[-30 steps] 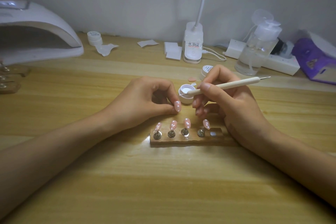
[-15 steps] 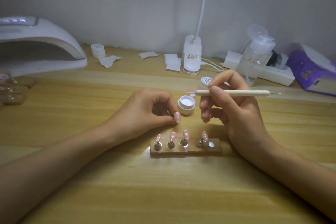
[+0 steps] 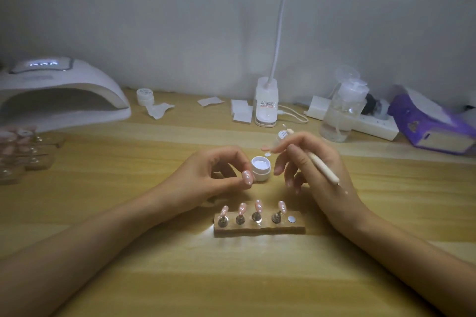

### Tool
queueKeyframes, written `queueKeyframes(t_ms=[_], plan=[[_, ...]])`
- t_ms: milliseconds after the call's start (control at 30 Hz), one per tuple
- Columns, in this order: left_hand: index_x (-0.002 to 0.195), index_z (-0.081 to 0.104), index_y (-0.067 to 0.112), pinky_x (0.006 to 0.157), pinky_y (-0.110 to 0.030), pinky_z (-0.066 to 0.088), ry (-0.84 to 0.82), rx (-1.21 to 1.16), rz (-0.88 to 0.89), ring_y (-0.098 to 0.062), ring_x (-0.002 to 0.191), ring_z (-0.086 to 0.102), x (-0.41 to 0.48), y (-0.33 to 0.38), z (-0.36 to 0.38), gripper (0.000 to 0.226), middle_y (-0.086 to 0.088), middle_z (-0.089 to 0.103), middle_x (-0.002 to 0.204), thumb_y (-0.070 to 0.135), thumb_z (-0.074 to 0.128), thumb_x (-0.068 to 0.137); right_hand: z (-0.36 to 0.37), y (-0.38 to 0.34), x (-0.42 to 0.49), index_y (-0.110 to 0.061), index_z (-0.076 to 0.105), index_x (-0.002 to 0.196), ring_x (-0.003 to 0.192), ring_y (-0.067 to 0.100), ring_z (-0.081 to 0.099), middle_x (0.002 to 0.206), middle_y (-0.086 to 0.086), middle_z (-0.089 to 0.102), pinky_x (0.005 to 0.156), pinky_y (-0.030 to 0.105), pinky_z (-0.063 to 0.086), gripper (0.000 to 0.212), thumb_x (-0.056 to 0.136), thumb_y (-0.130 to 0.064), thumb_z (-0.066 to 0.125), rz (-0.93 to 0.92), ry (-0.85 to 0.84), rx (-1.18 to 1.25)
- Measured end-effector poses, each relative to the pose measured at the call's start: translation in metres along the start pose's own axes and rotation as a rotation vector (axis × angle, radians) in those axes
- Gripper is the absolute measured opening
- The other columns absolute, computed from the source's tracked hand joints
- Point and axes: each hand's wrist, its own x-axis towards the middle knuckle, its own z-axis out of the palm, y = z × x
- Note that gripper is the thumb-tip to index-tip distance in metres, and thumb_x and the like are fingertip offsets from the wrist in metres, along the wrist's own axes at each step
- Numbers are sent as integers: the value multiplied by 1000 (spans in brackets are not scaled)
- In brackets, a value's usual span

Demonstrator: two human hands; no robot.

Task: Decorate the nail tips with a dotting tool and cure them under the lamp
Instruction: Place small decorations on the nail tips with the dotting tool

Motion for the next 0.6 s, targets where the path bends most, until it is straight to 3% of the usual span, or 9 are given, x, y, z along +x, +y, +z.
queueKeyframes(t_ms=[100, 167, 233, 333, 433, 500, 600], plan=[[81, 67, 21, 60, -20, 48, 4, -30, 17, -6, 70, 62, -1, 0, -1, 11, 3, 73, 86, 18, 77, 81, 1, -1, 0, -13, 64, 91, 55, 10, 56, 72, -3, 64, 53, 18, 42, 5, 94, -10, 61, -51, -95, -120], [82, 67, 19, 53, -12, 43, 5, -59, 20, -5, 67, 62, 0, 0, -1, 13, 2, 74, 85, 12, 78, 81, 3, -3, 2, -19, 64, 86, 68, 9, 62, 78, -8, 66, 60, 16, 44, 8, 90, -12, 67, -80, -141, -195], [81, 66, 19, 52, -11, 43, 18, -91, 24, -6, 69, 63, 0, 0, -1, 15, 2, 75, 85, 12, 79, 79, 4, -3, 4, -20, 65, 84, 71, 5, 59, 80, -12, 66, 65, 19, 47, 11, 87, -11, 71, -98, -176, -239], [78, 67, 23, 59, -13, 47, 33, -145, 37, -10, 75, 65, 1, 0, 0, 13, 4, 75, 86, 19, 79, 73, 7, -4, 8, -16, 69, 83, 67, 2, 56, 75, -15, 63, 79, 37, 52, 7, 84, -13, 75, -105, -213, -275], [75, 67, 22, 59, -12, 46, 50, -169, 37, -13, 76, 64, 2, 0, 0, 14, 3, 75, 84, 23, 79, 69, 8, -4, 10, -16, 71, 83, 66, 1, 55, 72, -17, 61, 84, 40, 50, 7, 82, -19, 76, -80, -222, -264], [75, 66, 20, 57, -11, 45, 54, -162, 32, -13, 75, 63, 2, -1, 0, 14, 4, 74, 82, 20, 79, 69, 8, -4, 11, -19, 71, 84, 65, 1, 52, 70, -15, 58, 75, 32, 52, 8, 81, -22, 77, -54, -227, -236], [76, 66, 15, 52, -12, 41, 59, -146, 31, -10, 69, 60, 2, 0, 0, 14, 8, 73, 80, 19, 78, 70, 9, -7, 10, -21, 71, 84, 64, -1, 52, 70, -9, 59, 61, 14, 43, 7, 81, -20, 78, -31, -252, -197]])
